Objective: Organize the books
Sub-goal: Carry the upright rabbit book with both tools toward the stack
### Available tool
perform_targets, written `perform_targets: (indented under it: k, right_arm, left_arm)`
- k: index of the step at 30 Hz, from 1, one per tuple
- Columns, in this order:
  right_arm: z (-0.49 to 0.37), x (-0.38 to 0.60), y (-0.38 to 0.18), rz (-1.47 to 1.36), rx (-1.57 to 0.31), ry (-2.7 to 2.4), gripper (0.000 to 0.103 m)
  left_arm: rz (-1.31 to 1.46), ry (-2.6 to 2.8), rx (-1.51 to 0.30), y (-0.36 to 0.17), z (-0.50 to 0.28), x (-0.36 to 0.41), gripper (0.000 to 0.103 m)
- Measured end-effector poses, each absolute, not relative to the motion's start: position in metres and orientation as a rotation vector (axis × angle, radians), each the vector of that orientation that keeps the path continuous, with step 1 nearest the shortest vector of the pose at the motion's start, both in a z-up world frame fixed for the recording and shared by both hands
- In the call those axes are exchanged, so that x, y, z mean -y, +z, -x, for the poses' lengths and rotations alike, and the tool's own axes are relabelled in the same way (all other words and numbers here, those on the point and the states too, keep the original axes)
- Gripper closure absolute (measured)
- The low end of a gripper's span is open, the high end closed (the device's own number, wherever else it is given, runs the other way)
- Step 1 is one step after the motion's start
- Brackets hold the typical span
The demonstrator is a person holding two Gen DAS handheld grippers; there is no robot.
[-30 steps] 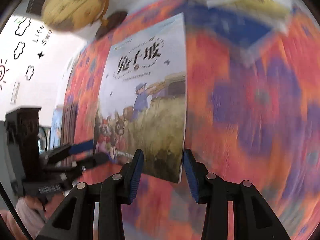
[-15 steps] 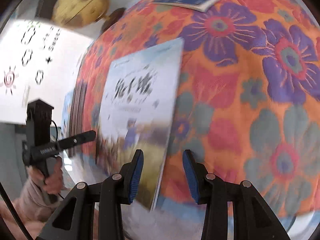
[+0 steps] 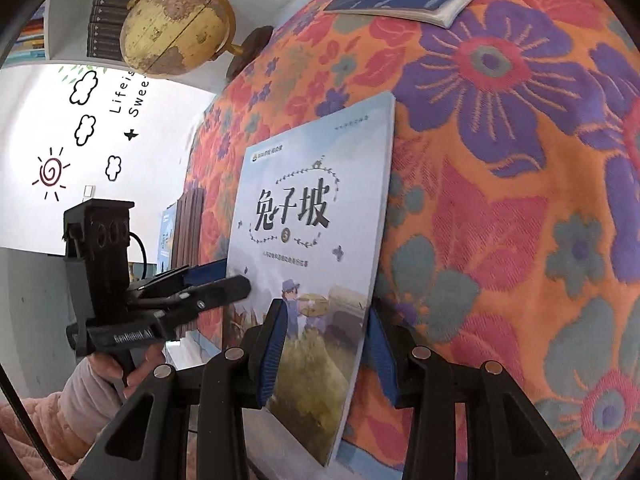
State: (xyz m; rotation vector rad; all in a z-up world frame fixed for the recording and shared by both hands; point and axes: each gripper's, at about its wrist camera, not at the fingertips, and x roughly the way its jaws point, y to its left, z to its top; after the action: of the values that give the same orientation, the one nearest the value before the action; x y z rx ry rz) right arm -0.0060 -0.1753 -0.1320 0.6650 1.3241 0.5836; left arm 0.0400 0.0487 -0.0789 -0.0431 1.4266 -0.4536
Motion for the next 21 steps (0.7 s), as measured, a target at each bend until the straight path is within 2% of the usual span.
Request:
perform_targets:
  k: [7,9,10,12,14,15,17,18,19,21]
  right_arm:
    - [-0.007,0.172,-0.133,-0.673,-1.314,0.585,0.065]
    - [-0.006,0.170,-0.131,-0.615,-1.321,0.555,0.077]
    - [-0.005,0.171,-0.132,-0.595,-1.323,0.544,0.087]
    - [-0.004,0.177,-0.136,-0.642,-1.320,0.545,0.089]
    - [-0.004,0.179,-0.138,-0.663,-1.322,0.533,0.089]
    - [-0.004,0.178,-0.137,-0.656,-1.321,0.529,0.089]
    - [-0.004,0.176,-0.134,-0.635,-1.317,0.519,0.089]
    - [-0.003,0.177,-0.134,-0.636,-1.317,0.512,0.089]
    - [-0.001,0.178,-0.132,-0.632,-1.318,0.499,0.089]
    - [0.001,0.176,-0.127,-0.607,-1.312,0.483,0.089]
  left_arm:
    - [0.176,-0.460,-1.456,-0.081,-0.048,-0.066,0.042]
    - [0.267,-0.461,-1.453,-0.076,-0.051,-0.075,0.042]
    - [0.341,-0.481,-1.427,-0.070,-0.053,-0.080,0.042]
    - [0.423,-0.541,-1.375,-0.058,-0.054,-0.082,0.042]
    - [0.288,-0.535,-1.370,-0.052,-0.056,-0.065,0.042]
    - [0.186,-0.502,-1.387,-0.055,-0.057,-0.055,0.045]
    - [0.031,-0.431,-1.416,-0.062,-0.059,-0.045,0.061]
    - [-0.011,-0.411,-1.416,-0.064,-0.059,-0.044,0.072]
    - [-0.028,-0.401,-1.415,-0.064,-0.059,-0.045,0.078]
    - [0.014,-0.414,-1.424,-0.063,-0.058,-0.049,0.078]
